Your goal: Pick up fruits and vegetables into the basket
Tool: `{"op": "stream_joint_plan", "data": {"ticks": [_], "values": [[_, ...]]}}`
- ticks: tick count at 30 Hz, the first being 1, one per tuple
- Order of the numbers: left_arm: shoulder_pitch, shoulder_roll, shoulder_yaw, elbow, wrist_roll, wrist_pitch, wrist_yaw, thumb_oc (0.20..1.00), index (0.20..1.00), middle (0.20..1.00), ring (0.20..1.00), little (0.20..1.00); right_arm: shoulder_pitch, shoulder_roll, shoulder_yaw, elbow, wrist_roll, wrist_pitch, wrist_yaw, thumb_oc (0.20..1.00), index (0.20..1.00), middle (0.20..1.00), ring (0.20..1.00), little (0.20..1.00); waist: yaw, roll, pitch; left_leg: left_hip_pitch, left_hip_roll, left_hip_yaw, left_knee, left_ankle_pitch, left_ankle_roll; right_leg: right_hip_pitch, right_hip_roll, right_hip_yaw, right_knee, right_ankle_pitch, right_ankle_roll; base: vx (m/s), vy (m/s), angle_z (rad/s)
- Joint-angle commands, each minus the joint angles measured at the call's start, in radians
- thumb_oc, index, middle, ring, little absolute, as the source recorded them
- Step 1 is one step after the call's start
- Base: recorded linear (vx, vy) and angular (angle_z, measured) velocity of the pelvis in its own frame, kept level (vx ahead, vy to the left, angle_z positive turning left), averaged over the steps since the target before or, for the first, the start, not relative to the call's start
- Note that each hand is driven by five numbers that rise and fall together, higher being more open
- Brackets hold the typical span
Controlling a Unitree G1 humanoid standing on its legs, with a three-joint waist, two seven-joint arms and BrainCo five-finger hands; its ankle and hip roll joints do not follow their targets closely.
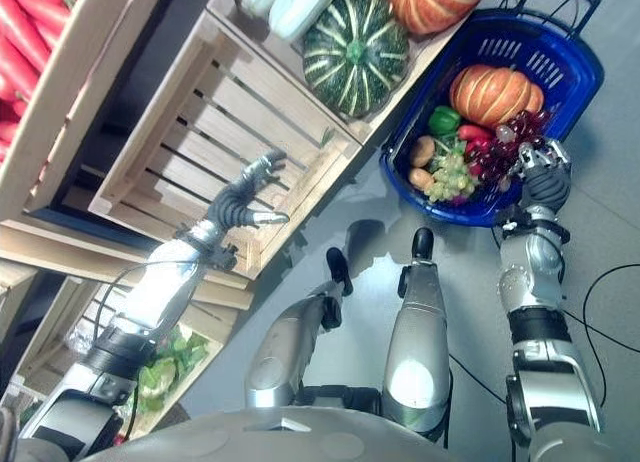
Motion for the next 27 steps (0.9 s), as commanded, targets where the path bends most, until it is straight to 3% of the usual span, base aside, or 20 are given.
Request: {"op": "stream_joint_plan", "data": {"ticks": [1,4,6,14,18,27], "values": [[0.06,0.026,-0.009,-0.011,-0.127,0.009,0.004,1.0,1.0,1.0,1.0,1.0,-0.077,-0.123,-0.058,-0.012,0.05,-0.011,0.063,0.2,0.2,0.2,0.2,0.2,-0.001,0.081,0.021,-0.105,0.005,-0.004,0.164,-0.053,0.0,0.005,-0.017,-0.026,0.048,-0.062,0.055,0.0,-0.085,0.05],[0.119,0.014,-0.002,0.071,-0.189,-0.024,0.014,1.0,1.0,1.0,1.0,1.0,-0.136,-0.174,-0.061,0.058,0.075,0.027,0.069,0.2,0.2,0.2,0.2,0.2,0.024,0.097,0.021,-0.172,-0.001,-0.013,0.19,-0.078,-0.004,-0.075,-0.018,-0.012,0.101,-0.101,0.059,0.05,-0.117,0.09],[0.159,0.019,0.0,0.103,-0.183,-0.079,0.037,1.0,1.0,1.0,1.0,1.0,-0.162,-0.202,-0.065,0.082,0.091,0.055,0.065,0.2,0.2,0.2,0.2,0.2,0.036,0.107,0.021,-0.222,-0.002,-0.014,0.202,-0.082,-0.003,-0.131,-0.018,-0.01,0.128,-0.109,0.054,0.05,-0.106,0.12],[0.241,-0.001,0.038,0.182,-0.252,-0.134,0.037,1.0,1.0,1.0,1.0,1.0,-0.217,-0.253,-0.059,0.168,0.124,0.158,0.061,0.2,0.2,0.2,0.2,0.2,0.068,0.139,0.021,-0.354,-0.006,-0.03,0.217,-0.072,0.001,-0.277,-0.013,0.001,0.194,-0.125,0.035,0.02,-0.078,0.09],[0.254,0.004,0.037,0.178,-0.238,-0.198,0.038,1.0,1.0,1.0,1.0,1.0,-0.276,-0.274,-0.042,0.263,0.167,0.24,0.018,0.2,0.2,0.2,0.2,0.2,0.09,0.158,0.021,-0.437,-0.012,-0.048,0.233,-0.068,0.01,-0.366,-0.009,0.015,0.232,-0.133,0.023,0.01,-0.086,0.08],[0.236,0.054,-0.022,0.117,-0.213,-0.193,0.063,1.0,1.0,1.0,1.0,1.0,-0.378,-0.322,-0.028,0.424,0.325,0.358,0.023,0.2,0.2,0.2,0.2,0.2,0.119,0.19,0.021,-0.531,-0.016,-0.075,0.252,-0.066,0.014,-0.462,-0.016,0.032,0.27,-0.139,0.023,0.0,-0.045,0.05]]}}
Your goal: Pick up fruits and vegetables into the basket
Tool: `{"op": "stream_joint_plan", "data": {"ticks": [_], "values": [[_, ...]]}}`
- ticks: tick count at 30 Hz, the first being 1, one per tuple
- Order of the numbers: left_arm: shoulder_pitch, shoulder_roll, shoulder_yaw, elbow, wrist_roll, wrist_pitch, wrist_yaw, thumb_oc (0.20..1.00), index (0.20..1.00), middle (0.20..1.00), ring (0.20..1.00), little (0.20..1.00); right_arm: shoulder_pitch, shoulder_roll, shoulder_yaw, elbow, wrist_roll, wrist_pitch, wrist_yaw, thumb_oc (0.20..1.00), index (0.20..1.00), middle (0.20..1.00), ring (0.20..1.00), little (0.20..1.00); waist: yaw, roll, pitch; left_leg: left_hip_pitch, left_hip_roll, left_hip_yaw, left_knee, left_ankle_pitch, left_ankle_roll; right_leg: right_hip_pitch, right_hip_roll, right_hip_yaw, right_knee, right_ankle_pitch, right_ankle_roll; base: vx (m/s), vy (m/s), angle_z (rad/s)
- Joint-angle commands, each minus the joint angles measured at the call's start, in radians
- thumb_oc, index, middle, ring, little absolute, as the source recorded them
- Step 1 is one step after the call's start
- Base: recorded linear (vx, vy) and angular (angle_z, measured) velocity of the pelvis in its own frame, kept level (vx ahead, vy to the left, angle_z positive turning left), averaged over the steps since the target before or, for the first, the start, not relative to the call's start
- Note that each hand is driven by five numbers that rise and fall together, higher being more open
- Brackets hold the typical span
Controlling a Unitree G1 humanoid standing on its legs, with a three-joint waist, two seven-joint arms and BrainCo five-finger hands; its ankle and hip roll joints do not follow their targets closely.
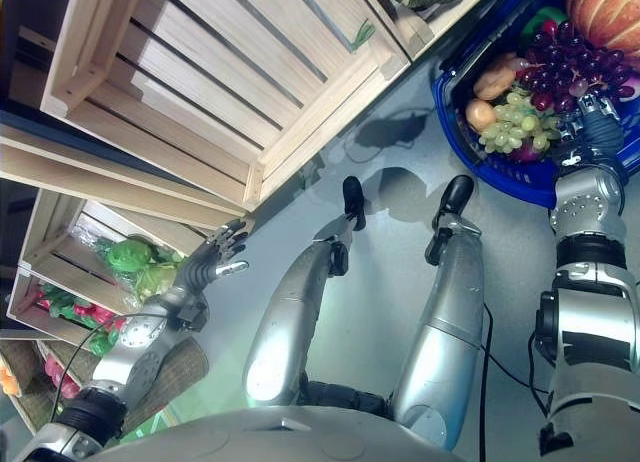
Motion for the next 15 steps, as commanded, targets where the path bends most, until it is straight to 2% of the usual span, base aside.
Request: {"op": "stream_joint_plan", "data": {"ticks": [1,7,8,9,12,15], "values": [[0.011,0.008,-0.034,-0.024,0.005,-0.02,0.012,1.0,1.0,1.0,1.0,1.0,0.005,-0.156,0.016,0.048,0.085,0.042,0.002,0.2,0.2,0.2,0.2,0.2,-0.035,0.186,0.025,-0.072,0.005,-0.021,0.074,-0.069,0.034,0.007,0.048,0.023,0.033,-0.073,0.082,0.0,0.0,0.0],[0.0,0.028,-0.071,-0.061,-0.018,0.02,-0.004,1.0,1.0,1.0,1.0,1.0,-0.018,-0.179,0.006,0.118,0.144,0.064,0.024,0.2,0.2,0.2,0.2,0.2,-0.028,0.197,0.025,-0.093,0.004,-0.028,0.069,-0.068,0.033,-0.016,0.047,0.028,0.03,-0.068,0.086,0.0,0.001,0.01],[0.002,0.03,-0.075,-0.064,-0.017,0.023,-0.008,1.0,1.0,1.0,1.0,1.0,-0.019,-0.182,0.004,0.122,0.154,0.063,0.033,0.561,0.561,0.561,0.561,0.561,-0.027,0.198,0.025,-0.092,0.003,-0.028,0.065,-0.067,0.032,-0.014,0.047,0.027,0.024,-0.065,0.087,0.0,0.0,0.0],[0.004,0.031,-0.079,-0.062,-0.016,0.024,-0.015,1.0,1.0,1.0,1.0,1.0,-0.018,-0.185,0.002,0.127,0.152,0.048,0.028,1.0,1.0,1.0,1.0,1.0,-0.027,0.198,0.025,-0.089,0.002,-0.029,0.06,-0.065,0.031,-0.011,0.048,0.026,0.018,-0.064,0.088,-0.03,0.015,0.03],[0.004,0.031,-0.102,-0.057,0.004,0.02,-0.015,1.0,1.0,1.0,1.0,1.0,-0.018,-0.178,-0.01,0.126,0.143,-0.034,-0.003,1.0,1.0,1.0,1.0,1.0,-0.029,0.198,0.025,-0.071,0.0,-0.029,0.036,-0.06,0.028,0.009,0.057,0.022,-0.01,-0.056,0.09,-0.02,0.027,0.01],[0.013,0.017,-0.122,-0.04,0.005,0.004,-0.024,1.0,1.0,1.0,1.0,1.0,-0.013,-0.168,-0.019,0.106,0.073,-0.148,-0.049,1.0,1.0,1.0,1.0,1.0,-0.033,0.197,0.025,-0.043,-0.001,-0.024,0.013,-0.056,0.025,0.041,0.063,0.015,-0.038,-0.048,0.092,-0.03,0.088,-0.01]]}}
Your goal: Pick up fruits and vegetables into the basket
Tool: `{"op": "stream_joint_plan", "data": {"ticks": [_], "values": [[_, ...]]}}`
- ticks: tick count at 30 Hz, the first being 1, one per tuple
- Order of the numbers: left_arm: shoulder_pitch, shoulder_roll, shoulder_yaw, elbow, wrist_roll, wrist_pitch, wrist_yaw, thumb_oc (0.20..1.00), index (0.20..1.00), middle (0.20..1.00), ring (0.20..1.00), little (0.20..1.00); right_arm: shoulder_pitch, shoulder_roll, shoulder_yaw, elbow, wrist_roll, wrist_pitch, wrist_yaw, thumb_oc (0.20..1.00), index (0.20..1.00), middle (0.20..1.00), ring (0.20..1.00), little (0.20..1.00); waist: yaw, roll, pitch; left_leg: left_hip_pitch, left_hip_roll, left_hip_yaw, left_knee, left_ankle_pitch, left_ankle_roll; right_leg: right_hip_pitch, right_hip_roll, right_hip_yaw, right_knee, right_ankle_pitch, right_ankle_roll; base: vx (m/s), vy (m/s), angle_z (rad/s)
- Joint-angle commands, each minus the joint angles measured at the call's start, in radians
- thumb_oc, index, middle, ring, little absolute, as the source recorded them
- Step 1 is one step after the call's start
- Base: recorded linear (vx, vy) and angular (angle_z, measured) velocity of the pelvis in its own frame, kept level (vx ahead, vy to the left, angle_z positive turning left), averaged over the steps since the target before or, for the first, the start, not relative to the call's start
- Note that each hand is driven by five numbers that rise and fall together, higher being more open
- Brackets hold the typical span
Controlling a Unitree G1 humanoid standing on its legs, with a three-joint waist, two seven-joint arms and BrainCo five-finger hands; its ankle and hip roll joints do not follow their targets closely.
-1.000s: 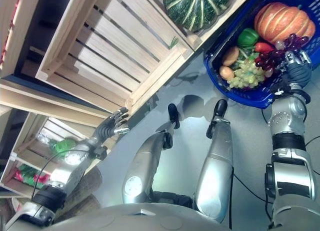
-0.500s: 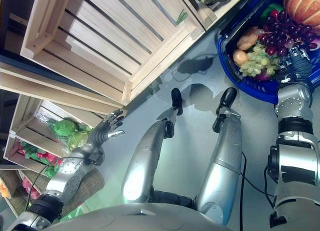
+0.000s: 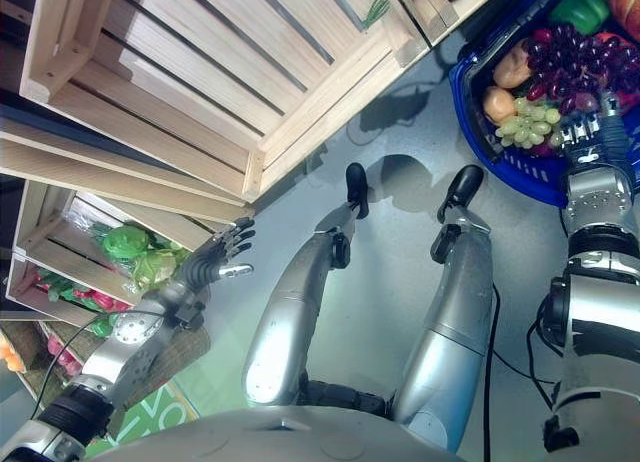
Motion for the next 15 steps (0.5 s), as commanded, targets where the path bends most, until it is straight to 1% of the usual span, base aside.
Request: {"op": "stream_joint_plan", "data": {"ticks": [1,2,3,4,5,7,8,10,12,13,14,15], "values": [[0.025,-0.073,-0.068,0.042,0.0,-0.023,-0.01,1.0,1.0,1.0,1.0,1.0,0.032,-0.13,-0.001,-0.017,-0.092,-0.184,-0.06,1.0,1.0,1.0,1.0,1.0,-0.055,0.196,0.025,0.022,0.008,-0.009,-0.005,-0.054,0.022,0.092,0.076,0.019,-0.043,-0.056,0.1,-0.02,0.128,-0.04],[0.033,-0.083,-0.069,0.053,-0.003,-0.036,-0.02,1.0,1.0,1.0,1.0,1.0,0.041,-0.122,0.001,-0.045,-0.174,-0.224,-0.092,1.0,1.0,1.0,1.0,1.0,-0.059,0.194,0.025,0.04,0.006,-0.007,-0.015,-0.053,0.02,0.113,0.077,0.016,-0.055,-0.053,0.101,-0.02,0.143,-0.05],[0.038,-0.088,-0.068,0.06,-0.004,-0.038,-0.029,1.0,1.0,1.0,1.0,1.0,0.049,-0.118,0.003,-0.061,-0.215,-0.242,-0.114,1.0,1.0,1.0,1.0,1.0,-0.062,0.192,0.025,0.05,0.006,-0.006,-0.018,-0.053,0.02,0.123,0.078,0.014,-0.061,-0.051,0.102,-0.01,0.154,-0.06],[0.051,-0.102,-0.063,0.077,0.001,-0.041,-0.045,1.0,1.0,1.0,1.0,1.0,0.079,-0.099,0.005,-0.108,-0.298,-0.274,-0.163,1.0,1.0,1.0,1.0,1.0,-0.068,0.186,0.025,0.078,0.004,-0.003,-0.029,-0.052,0.019,0.15,0.082,0.011,-0.073,-0.048,0.102,0.0,0.134,-0.06],[0.055,-0.108,-0.061,0.082,0.001,-0.044,-0.049,1.0,1.0,1.0,1.0,1.0,0.09,-0.095,0.005,-0.119,-0.348,-0.288,-0.184,1.0,1.0,1.0,1.0,1.0,-0.07,0.183,0.025,0.086,0.004,-0.002,-0.031,-0.052,0.019,0.157,0.083,0.01,-0.076,-0.048,0.102,-0.01,0.141,-0.07],[0.064,-0.124,-0.054,0.097,0.0,-0.048,-0.06,1.0,1.0,1.0,1.0,1.0,0.129,-0.08,0.004,-0.164,-0.451,-0.299,-0.263,1.0,1.0,1.0,1.0,1.0,-0.079,0.172,0.025,0.115,0.004,0.002,-0.037,-0.054,0.018,0.188,0.084,0.006,-0.088,-0.046,0.103,-0.01,0.149,-0.11],[0.08,-0.149,-0.031,0.125,-0.005,-0.047,-0.099,1.0,1.0,1.0,1.0,1.0,0.207,-0.058,0.004,-0.231,-0.607,-0.306,-0.403,1.0,1.0,1.0,1.0,1.0,-0.094,0.149,0.025,0.169,0.008,0.009,-0.046,-0.059,0.02,0.245,0.087,0.0,-0.107,-0.043,0.107,-0.01,0.189,-0.14],[0.096,-0.165,-0.012,0.14,0.001,-0.023,-0.114,1.0,1.0,1.0,1.0,1.0,0.286,-0.033,-0.008,-0.295,-0.683,-0.307,-0.471,1.0,1.0,1.0,1.0,1.0,-0.109,0.127,0.025,0.217,0.014,0.013,-0.052,-0.064,0.023,0.296,0.089,-0.002,-0.124,-0.037,0.112,0.0,0.158,-0.09],[0.102,-0.173,-0.004,0.152,0.001,-0.021,-0.127,1.0,1.0,1.0,1.0,1.0,0.319,-0.018,-0.011,-0.324,-0.709,-0.309,-0.498,1.0,1.0,1.0,1.0,1.0,-0.116,0.116,0.025,0.236,0.016,0.014,-0.053,-0.066,0.024,0.317,0.09,-0.002,-0.13,-0.035,0.113,0.02,0.117,-0.07],[0.11,-0.191,0.009,0.186,0.004,-0.016,-0.151,1.0,1.0,1.0,1.0,1.0,0.414,0.033,-0.014,-0.386,-0.765,-0.311,-0.554,1.0,1.0,1.0,1.0,1.0,-0.139,0.085,0.025,0.293,0.021,0.017,-0.059,-0.075,0.029,0.379,0.093,-0.001,-0.151,-0.03,0.118,0.04,0.159,-0.08],[0.113,-0.193,0.01,0.194,0.006,-0.01,-0.158,1.0,1.0,1.0,1.0,1.0,0.437,0.046,-0.018,-0.4,-0.775,-0.314,-0.564,1.0,1.0,1.0,1.0,1.0,-0.143,0.077,0.025,0.31,0.022,0.018,-0.064,-0.075,0.03,0.398,0.095,-0.001,-0.159,-0.028,0.12,-0.01,0.209,-0.1],[0.106,-0.205,0.017,0.231,0.008,-0.006,-0.171,1.0,1.0,1.0,1.0,1.0,0.499,0.092,-0.006,-0.445,-0.799,-0.335,-0.595,1.0,1.0,1.0,1.0,1.0,-0.158,0.052,0.025,0.334,0.035,0.029,-0.075,-0.055,0.041,0.436,0.097,-0.007,-0.197,0.013,0.12,0.04,0.137,-0.1]]}}
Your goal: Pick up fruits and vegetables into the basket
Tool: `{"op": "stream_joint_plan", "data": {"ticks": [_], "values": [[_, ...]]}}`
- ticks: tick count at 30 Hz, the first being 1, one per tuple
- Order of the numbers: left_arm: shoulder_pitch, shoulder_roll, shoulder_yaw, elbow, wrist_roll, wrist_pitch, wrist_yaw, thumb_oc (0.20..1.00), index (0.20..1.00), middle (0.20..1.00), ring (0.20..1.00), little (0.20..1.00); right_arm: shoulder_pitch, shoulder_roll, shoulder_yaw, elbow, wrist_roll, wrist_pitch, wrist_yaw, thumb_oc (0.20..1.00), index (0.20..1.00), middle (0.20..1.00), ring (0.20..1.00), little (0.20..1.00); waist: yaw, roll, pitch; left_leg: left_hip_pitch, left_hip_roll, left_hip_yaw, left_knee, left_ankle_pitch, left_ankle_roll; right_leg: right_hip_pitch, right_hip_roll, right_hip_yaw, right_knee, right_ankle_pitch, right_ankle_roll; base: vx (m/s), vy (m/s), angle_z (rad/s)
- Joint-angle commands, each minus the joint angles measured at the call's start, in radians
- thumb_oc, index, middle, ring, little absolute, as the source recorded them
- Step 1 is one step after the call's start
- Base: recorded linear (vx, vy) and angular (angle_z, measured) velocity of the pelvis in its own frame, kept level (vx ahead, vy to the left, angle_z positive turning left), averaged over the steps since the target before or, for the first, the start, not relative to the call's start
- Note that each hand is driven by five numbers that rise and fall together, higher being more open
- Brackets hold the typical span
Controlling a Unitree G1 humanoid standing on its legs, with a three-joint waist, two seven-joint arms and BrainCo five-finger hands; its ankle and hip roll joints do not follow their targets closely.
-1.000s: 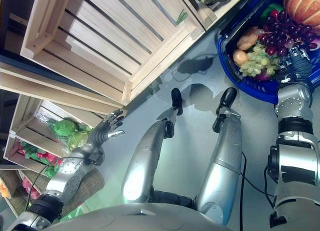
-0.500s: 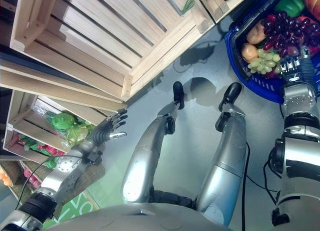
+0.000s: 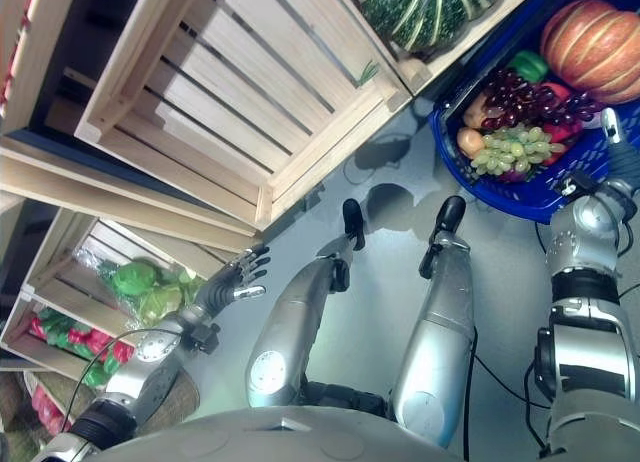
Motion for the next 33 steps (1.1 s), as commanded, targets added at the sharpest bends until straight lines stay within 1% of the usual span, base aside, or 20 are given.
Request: {"op": "stream_joint_plan", "data": {"ticks": [1,2,3,4,6,9,10,12,13,15,17,18,19,20,24,25,27,28,30,33], "values": [[0.077,-0.024,0.011,0.052,-0.001,-0.006,-0.045,1.0,1.0,1.0,1.0,1.0,0.131,-0.005,-0.006,-0.107,-0.098,-0.073,-0.107,1.0,1.0,1.0,1.0,1.0,-0.085,0.044,0.023,0.066,0.032,-0.004,0.032,-0.065,0.005,0.153,0.059,0.007,-0.045,-0.055,0.079,-0.02,0.143,-0.19],[0.069,-0.032,0.027,0.067,-0.019,0.008,-0.048,1.0,1.0,1.0,1.0,1.0,0.155,0.016,0.001,-0.147,-0.11,-0.072,-0.12,1.0,1.0,1.0,1.0,1.0,-0.095,0.025,0.023,0.084,0.041,0.007,0.02,-0.044,0.014,0.181,0.062,-0.001,-0.078,-0.02,0.075,0.04,0.144,-0.19],[0.071,-0.042,0.043,0.089,-0.049,0.019,-0.066,1.0,1.0,1.0,1.0,1.0,0.199,0.044,0.001,-0.183,-0.135,-0.102,-0.107,1.0,1.0,1.0,1.0,1.0,-0.108,-0.001,0.023,0.133,0.047,0.007,0.01,-0.049,0.016,0.238,0.062,0.001,-0.105,-0.011,0.083,-0.02,0.135,-0.26],[0.072,-0.047,0.052,0.103,-0.055,0.017,-0.072,1.0,1.0,1.0,1.0,1.0,0.22,0.056,0.001,-0.199,-0.152,-0.114,-0.099,1.0,1.0,1.0,1.0,1.0,-0.113,-0.013,0.023,0.154,0.049,0.007,0.007,-0.051,0.017,0.263,0.061,0.0,-0.117,-0.008,0.085,0.04,0.149,-0.19],[0.069,-0.065,0.082,0.149,-0.068,-0.004,-0.078,1.0,1.0,1.0,1.0,1.0,0.285,0.101,0.019,-0.255,-0.211,-0.15,-0.05,1.0,1.0,1.0,1.0,1.0,-0.129,-0.056,0.023,0.227,0.054,0.006,0.0,-0.06,0.019,0.356,0.065,0.003,-0.159,0.003,0.093,0.05,0.102,-0.15],[0.074,-0.084,0.133,0.171,-0.072,0.011,-0.077,1.0,1.0,1.0,1.0,1.0,0.374,0.147,0.048,-0.343,-0.273,-0.142,0.024,1.0,1.0,1.0,1.0,1.0,-0.14,-0.113,0.016,0.31,0.06,0.001,-0.003,-0.078,0.023,0.468,0.07,0.008,-0.21,0.01,0.101,0.07,0.055,-0.14],[0.089,-0.093,0.159,0.18,-0.069,0.023,-0.076,1.0,1.0,1.0,1.0,1.0,0.429,0.167,0.061,-0.372,-0.25,-0.138,0.095,1.0,1.0,1.0,1.0,1.0,-0.139,-0.142,-0.023,0.341,0.067,0.001,-0.006,-0.088,0.023,0.516,0.071,0.006,-0.241,0.014,0.106,0.1,0.03,-0.09],[0.1,-0.102,0.173,0.19,-0.059,0.03,-0.071,1.0,1.0,1.0,1.0,1.0,0.461,0.18,0.065,-0.379,-0.221,-0.131,0.149,1.0,1.0,1.0,1.0,1.0,-0.139,-0.157,-0.049,0.365,0.069,0.002,-0.014,-0.092,0.022,0.549,0.071,0.005,-0.265,0.017,0.11,0.14,0.036,-0.09],[0.112,-0.118,0.191,0.215,-0.034,0.034,-0.069,1.0,1.0,1.0,1.0,1.0,0.503,0.202,0.08,-0.379,-0.21,-0.108,0.233,1.0,1.0,1.0,1.0,1.0,-0.138,-0.178,-0.095,0.407,0.072,0.003,-0.036,-0.097,0.022,0.602,0.072,0.004,-0.309,0.025,0.12,0.2,0.057,-0.13],[0.123,-0.132,0.211,0.242,0.01,0.025,-0.064,1.0,1.0,1.0,1.0,1.0,0.551,0.221,0.117,-0.366,-0.234,-0.033,0.358,1.0,1.0,1.0,1.0,1.0,-0.134,-0.201,-0.155,0.463,0.078,0.007,-0.076,-0.095,0.021,0.66,0.075,0.001,-0.358,0.039,0.135,0.2,0.061,-0.14],[0.124,-0.137,0.227,0.266,0.024,0.04,-0.091,1.0,1.0,1.0,1.0,1.0,0.586,0.24,0.161,-0.358,-0.245,0.047,0.48,1.0,1.0,1.0,1.0,1.0,-0.127,-0.218,-0.208,0.509,0.079,0.013,-0.116,-0.092,0.021,0.695,0.076,-0.003,-0.392,0.057,0.151,0.14,0.054,-0.08],[0.12,-0.14,0.232,0.286,0.037,0.039,-0.098,1.0,1.0,1.0,1.0,1.0,0.596,0.25,0.179,-0.34,-0.249,0.063,0.513,1.0,1.0,1.0,1.0,1.0,-0.125,-0.224,-0.227,0.527,0.079,0.015,-0.132,-0.09,0.021,0.707,0.077,-0.002,-0.401,0.062,0.157,0.08,0.045,-0.08],[0.112,-0.142,0.234,0.303,0.049,0.04,-0.102,1.0,1.0,1.0,1.0,1.0,0.599,0.26,0.204,-0.32,-0.248,0.121,0.56,1.0,1.0,1.0,1.0,1.0,-0.122,-0.23,-0.243,0.543,0.079,0.017,-0.147,-0.088,0.021,0.719,0.077,-0.003,-0.413,0.07,0.162,0.04,0.03,-0.07],[0.11,-0.142,0.234,0.306,0.051,0.04,-0.104,1.0,1.0,1.0,1.0,1.0,0.599,0.262,0.208,-0.317,-0.25,0.135,0.573,1.0,1.0,1.0,1.0,1.0,-0.122,-0.231,-0.246,0.546,0.078,0.018,-0.15,-0.087,0.021,0.721,0.077,-0.003,-0.415,0.071,0.163,-0.01,0.033,-0.03],[0.045,-0.146,0.23,0.402,0.088,0.06,-0.113,1.0,1.0,1.0,1.0,1.0,0.57,0.308,0.289,-0.166,-0.223,0.262,0.668,1.0,1.0,1.0,1.0,1.0,-0.107,-0.244,-0.29,0.592,0.075,0.019,-0.21,-0.073,0.021,0.757,0.077,-0.018,-0.46,0.101,0.175,-0.01,0.017,-0.01],[0.005,-0.152,0.22,0.466,0.107,0.047,-0.097,1.0,1.0,1.0,1.0,1.0,0.539,0.338,0.322,-0.062,-0.217,0.274,0.69,1.0,1.0,1.0,1.0,1.0,-0.099,-0.245,-0.302,0.61,0.073,0.02,-0.238,-0.062,0.021,0.774,0.077,-0.026,-0.48,0.113,0.18,-0.04,0.041,0.04],[-0.022,-0.155,0.214,0.505,0.121,0.052,-0.102,1.0,1.0,1.0,1.0,1.0,0.517,0.357,0.338,0.014,-0.214,0.284,0.722,1.0,1.0,1.0,1.0,1.0,-0.094,-0.244,-0.308,0.622,0.068,0.019,-0.257,-0.057,0.022,0.786,0.077,-0.033,-0.493,0.12,0.182,-0.04,0.028,0.08],[-0.038,-0.158,0.211,0.529,0.136,0.064,-0.106,1.0,1.0,1.0,1.0,1.0,0.504,0.368,0.347,0.058,-0.207,0.287,0.733,1.0,1.0,1.0,1.0,1.0,-0.091,-0.243,-0.312,0.63,0.064,0.021,-0.268,-0.054,0.023,0.792,0.078,-0.037,-0.502,0.124,0.183,-0.05,0.029,0.12],[-0.079,-0.175,0.19,0.616,0.172,0.109,-0.146,1.0,1.0,1.0,1.0,1.0,0.468,0.4,0.364,0.181,-0.163,0.332,0.79,1.0,1.0,1.0,1.0,1.0,-0.085,-0.24,-0.324,0.646,0.052,0.03,-0.276,-0.057,0.025,0.805,0.075,-0.056,-0.532,0.14,0.184,-0.06,0.035,0.15],[-0.104,-0.199,0.17,0.702,0.197,0.132,-0.169,1.0,1.0,1.0,1.0,1.0,0.432,0.424,0.376,0.299,-0.164,0.359,0.83,1.0,1.0,1.0,1.0,1.0,-0.082,-0.232,-0.337,0.661,0.047,0.045,-0.266,-0.072,0.029,0.818,0.069,-0.077,-0.544,0.142,0.181,-0.03,0.042,0.03]]}}
